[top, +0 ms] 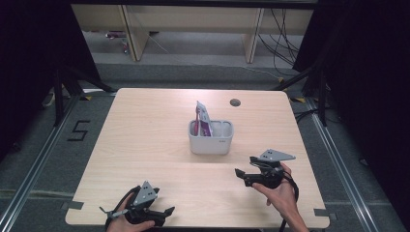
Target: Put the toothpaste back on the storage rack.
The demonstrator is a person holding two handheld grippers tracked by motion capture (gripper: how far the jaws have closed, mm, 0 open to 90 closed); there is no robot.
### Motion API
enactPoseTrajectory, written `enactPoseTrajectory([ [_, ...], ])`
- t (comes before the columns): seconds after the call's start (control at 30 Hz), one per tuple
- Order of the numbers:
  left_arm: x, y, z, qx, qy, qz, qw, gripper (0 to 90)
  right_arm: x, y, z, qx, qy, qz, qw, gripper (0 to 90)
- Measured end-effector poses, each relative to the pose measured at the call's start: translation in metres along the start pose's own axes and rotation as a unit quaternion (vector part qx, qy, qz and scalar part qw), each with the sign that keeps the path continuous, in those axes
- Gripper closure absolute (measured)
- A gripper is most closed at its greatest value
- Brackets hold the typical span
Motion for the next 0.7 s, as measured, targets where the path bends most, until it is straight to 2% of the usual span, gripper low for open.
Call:
enactPoseTrajectory([
  [0.03,0.000,0.000,0.000,0.000,0.000,0.000,1.0000,16.9,-0.001,0.005,0.002,-0.019,0.003,-0.010,0.9998,22.5],
  [0.1,0.000,0.000,0.000,-0.002,0.000,0.000,1.0000,17.0,-0.001,0.004,0.006,-0.008,0.005,-0.007,0.9999,22.4],
  [0.13,0.000,0.000,0.000,-0.001,-0.001,0.000,1.0000,16.9,-0.002,0.005,0.008,-0.013,0.007,-0.007,0.9999,22.5],
  [0.17,0.000,0.000,0.000,0.000,-0.001,0.000,1.0000,16.9,-0.001,0.003,0.009,0.000,0.009,-0.001,1.0000,22.5],
  [0.2,0.000,0.000,0.000,0.000,-0.001,0.000,1.0000,16.9,-0.001,0.003,0.009,0.000,0.009,-0.001,1.0000,22.5],
  [0.23,0.000,0.000,0.000,-0.001,0.000,0.000,1.0000,16.9,-0.001,0.006,0.013,-0.006,0.016,-0.009,0.9998,22.5],
  [0.27,0.000,0.000,0.000,-0.002,-0.001,0.000,1.0000,16.9,-0.002,0.005,0.014,-0.007,0.012,-0.003,0.9999,22.4],
  [0.33,0.001,0.000,0.000,-0.002,-0.001,0.000,1.0000,16.9,-0.001,0.006,0.016,-0.009,0.012,-0.009,0.9998,22.4],
  [0.4,0.000,0.000,0.000,-0.001,-0.001,0.000,1.0000,16.9,-0.001,0.009,0.022,-0.021,0.016,-0.013,0.9996,22.3],
  [0.43,0.000,0.000,0.000,-0.001,-0.001,0.000,1.0000,16.9,-0.001,0.009,0.022,-0.021,0.016,-0.013,0.9996,22.3],
  [0.47,0.000,0.000,0.000,-0.001,-0.001,0.000,1.0000,16.9,0.000,0.007,0.025,-0.006,0.015,-0.007,0.9999,22.3],
  [0.63,0.000,0.000,0.000,-0.002,0.000,-0.001,1.0000,16.9,0.002,0.008,0.035,-0.008,0.022,-0.008,0.9997,22.3],
  [0.7,0.000,0.000,0.000,-0.001,0.000,-0.001,1.0000,16.9,0.004,0.014,0.042,-0.026,0.032,-0.026,0.9988,22.2],
])
Point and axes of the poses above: each handheld gripper's, and its own axes: x roughly backward along the jaws, z roughly out of its underside, y roughly to its left, the point moved 10 cm from there along -x, roughly forward along the jaws, and after that the axes turned 9 degrees about y, right-handed, at the moved point
